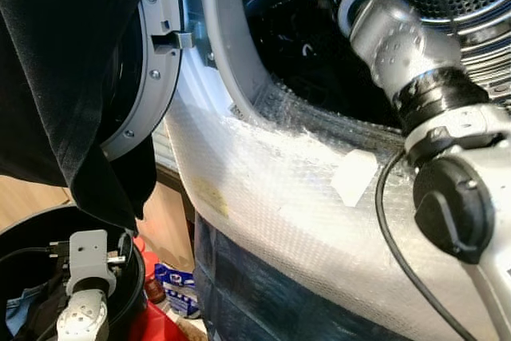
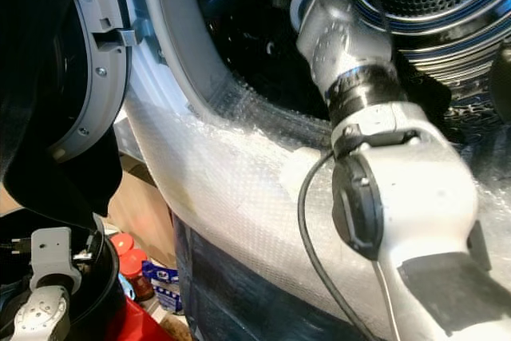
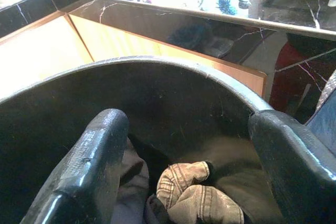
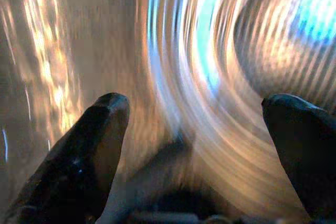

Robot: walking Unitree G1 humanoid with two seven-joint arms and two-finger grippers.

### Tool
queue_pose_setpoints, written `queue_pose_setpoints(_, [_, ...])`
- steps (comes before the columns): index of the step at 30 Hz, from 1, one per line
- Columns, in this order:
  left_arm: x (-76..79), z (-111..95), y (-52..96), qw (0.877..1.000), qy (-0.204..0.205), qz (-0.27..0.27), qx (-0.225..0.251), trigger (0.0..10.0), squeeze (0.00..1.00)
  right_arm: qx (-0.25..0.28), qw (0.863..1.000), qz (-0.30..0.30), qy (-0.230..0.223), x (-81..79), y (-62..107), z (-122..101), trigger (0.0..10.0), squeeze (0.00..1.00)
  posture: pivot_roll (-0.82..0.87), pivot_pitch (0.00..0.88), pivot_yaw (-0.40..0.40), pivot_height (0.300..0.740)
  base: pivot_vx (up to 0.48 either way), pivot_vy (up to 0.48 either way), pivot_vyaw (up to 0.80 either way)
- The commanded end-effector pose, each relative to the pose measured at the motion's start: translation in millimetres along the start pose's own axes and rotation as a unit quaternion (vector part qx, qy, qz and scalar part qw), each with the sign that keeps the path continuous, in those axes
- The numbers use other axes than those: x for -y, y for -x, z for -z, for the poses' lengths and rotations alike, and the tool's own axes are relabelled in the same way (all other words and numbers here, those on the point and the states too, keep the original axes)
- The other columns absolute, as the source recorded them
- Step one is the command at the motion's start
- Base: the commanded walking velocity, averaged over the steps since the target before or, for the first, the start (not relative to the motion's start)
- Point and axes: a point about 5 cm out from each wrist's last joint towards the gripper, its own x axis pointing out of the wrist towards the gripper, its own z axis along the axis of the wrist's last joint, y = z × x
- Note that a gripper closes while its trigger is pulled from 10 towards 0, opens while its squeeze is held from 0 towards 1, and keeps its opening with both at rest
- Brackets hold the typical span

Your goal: Clothes washing

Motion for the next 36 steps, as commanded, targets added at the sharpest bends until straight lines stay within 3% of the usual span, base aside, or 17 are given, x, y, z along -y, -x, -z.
queue_pose_setpoints(1, [9.1, 20, 7.4, 0.998, -0.017, 0.025, -0.046, 10.0, 0.0, 0.034, 0.999, 0.006, 0.027, 0.1, 0.0, -14, 10.0, 1.0, -0.08, 0.005, -0.04, 0.74, 0.0, 0.0, 0.0])
queue_pose_setpoints(2, [9.8, 20, 7.0, 0.998, -0.015, 0.027, -0.047, 10.0, 0.0, -0.025, 0.998, -0.018, 0.052, -4.5, 1.0, 8, 10.0, 1.0, -0.09, 0.004, -0.037, 0.74, 0.0, 0.0, 0.0])
queue_pose_setpoints(3, [13.1, 21, 7.2, 0.998, -0.017, 0.036, -0.052, 10.0, 0.0, -0.108, 0.993, -0.042, 0.035, -7.6, 6.6, 49, 10.0, 1.0, -0.09, 0.003, -0.035, 0.74, 0.0, 0.0, 0.0])
queue_pose_setpoints(5, [14.2, 22, 7.3, 0.998, -0.018, 0.039, -0.052, 10.0, 0.0, -0.124, 0.991, -0.044, 0.026, -7.7, 8.5, 58, 10.0, 1.0, -0.09, 0.003, -0.035, 0.74, 0.0, 0.0, 0.0])
queue_pose_setpoints(8, [15.3, 21, 7.1, 0.998, -0.017, 0.039, -0.052, 10.0, 0.0, -0.126, 0.991, -0.037, 0.03, -6.2, 9.3, 63, 10.0, 1.0, -0.08, 0.002, -0.029, 0.74, 0.0, 0.0, 0.0])
queue_pose_setpoints(12, [15.6, 20, 6.0, 0.998, -0.018, 0.04, -0.051, 10.0, 0.0, -0.059, 0.997, -0.013, 0.049, -0.3, 2.5, 33, 10.0, 1.0, -0.07, 0.0, -0.03, 0.74, 0.0, 0.0, 0.0])
queue_pose_setpoints(13, [15.1, 20, 5.8, 0.998, -0.018, 0.04, -0.05, 10.0, 0.0, -0.037, 0.998, -0.008, 0.05, 1.8, 0.7, 21, 10.0, 0.18, -0.07, 0.0, -0.03, 0.74, 0.0, 0.0, 0.0])
queue_pose_setpoints(14, [14.7, 19, 5.7, 0.998, -0.018, 0.039, -0.049, 10.0, 0.0, -0.022, 0.999, -0.005, 0.049, 3.2, -0.2, 12, 10.0, 0.18, -0.07, 0.0, -0.03, 0.74, 0.0, 0.0, 0.0])
queue_pose_setpoints(15, [14.4, 19, 5.7, 0.998, -0.018, 0.039, -0.049, 10.0, 0.0, -0.005, 0.999, 0.0, 0.042, 4.5, -0.9, 4, 10.0, 0.0, -0.07, 0.001, -0.031, 0.74, 0.0, 0.0, 0.0])
queue_pose_setpoints(19, [14.0, 20, 6.1, 0.998, -0.019, 0.038, -0.05, 10.0, 0.0, 0.047, 0.999, 0.007, 0.016, 8.7, -1.4, -21, 10.0, 0.0, -0.08, 0.003, -0.03, 0.74, 0.0, 0.0, 0.0])
queue_pose_setpoints(27, [15.2, 21, 8.1, 0.998, -0.019, 0.039, -0.05, 10.0, 0.0, 0.025, 0.998, -0.056, -0.034, 5.0, 3.0, -15, 10.0, 0.0, -0.07, 0.014, -0.026, 0.74, 0.0, 0.0, 0.0])
queue_pose_setpoints(28, [14.7, 21, 8.6, 0.998, -0.017, 0.037, -0.049, 10.0, 0.0, 0.005, 0.996, -0.067, -0.055, 6.0, 4.6, -14, 10.0, 0.0, -0.07, 0.012, -0.027, 0.74, 0.0, 0.0, 0.0])
queue_pose_setpoints(36, [17.8, 23, 8.2, 0.997, -0.018, 0.044, -0.054, 10.0, 0.0, -0.006, 0.993, -0.096, -0.07, 24.4, 27.1, -31, 10.0, 0.0, -0.1, 0.021, -0.016, 0.74, 0.0, 0.0, 0.0])
